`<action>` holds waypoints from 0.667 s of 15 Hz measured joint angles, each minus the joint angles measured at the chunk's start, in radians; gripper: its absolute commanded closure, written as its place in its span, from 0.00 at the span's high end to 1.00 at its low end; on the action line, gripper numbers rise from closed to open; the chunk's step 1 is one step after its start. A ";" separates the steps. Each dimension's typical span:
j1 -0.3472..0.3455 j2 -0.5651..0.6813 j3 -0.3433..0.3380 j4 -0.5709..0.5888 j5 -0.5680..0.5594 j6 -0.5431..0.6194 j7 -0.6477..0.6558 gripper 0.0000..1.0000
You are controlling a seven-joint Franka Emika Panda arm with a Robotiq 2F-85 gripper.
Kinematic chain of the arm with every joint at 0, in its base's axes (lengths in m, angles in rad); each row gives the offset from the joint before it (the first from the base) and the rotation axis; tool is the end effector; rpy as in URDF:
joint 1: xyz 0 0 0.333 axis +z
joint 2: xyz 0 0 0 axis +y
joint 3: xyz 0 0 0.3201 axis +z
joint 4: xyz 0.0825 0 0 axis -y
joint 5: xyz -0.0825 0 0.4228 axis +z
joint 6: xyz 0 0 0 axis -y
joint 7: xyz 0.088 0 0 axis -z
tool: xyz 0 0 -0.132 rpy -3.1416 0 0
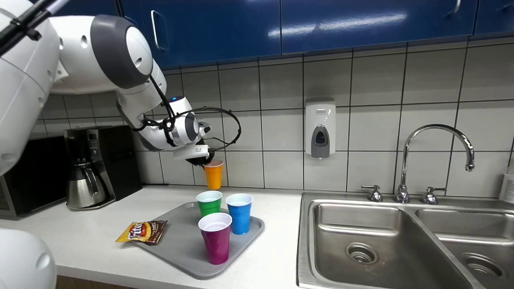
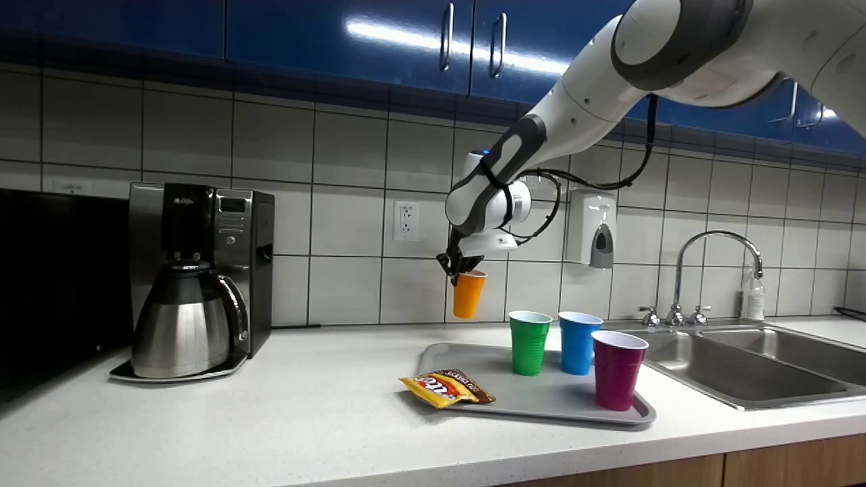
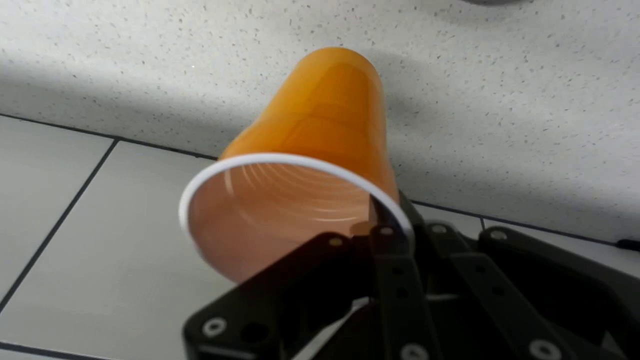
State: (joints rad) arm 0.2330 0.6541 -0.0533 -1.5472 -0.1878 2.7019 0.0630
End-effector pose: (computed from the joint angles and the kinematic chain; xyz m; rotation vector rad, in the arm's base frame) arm 0.7759 0.1525 0.2807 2.9244 0.4207 0.7743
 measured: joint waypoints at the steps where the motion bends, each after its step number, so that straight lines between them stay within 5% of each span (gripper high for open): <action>1: 0.008 -0.009 0.000 -0.015 -0.003 0.000 0.005 0.01; 10: 0.086 -0.142 -0.050 -0.176 -0.087 -0.001 0.127 0.01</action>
State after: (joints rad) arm 0.3189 0.5125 -0.1036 -1.7237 -0.2748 2.7012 0.1902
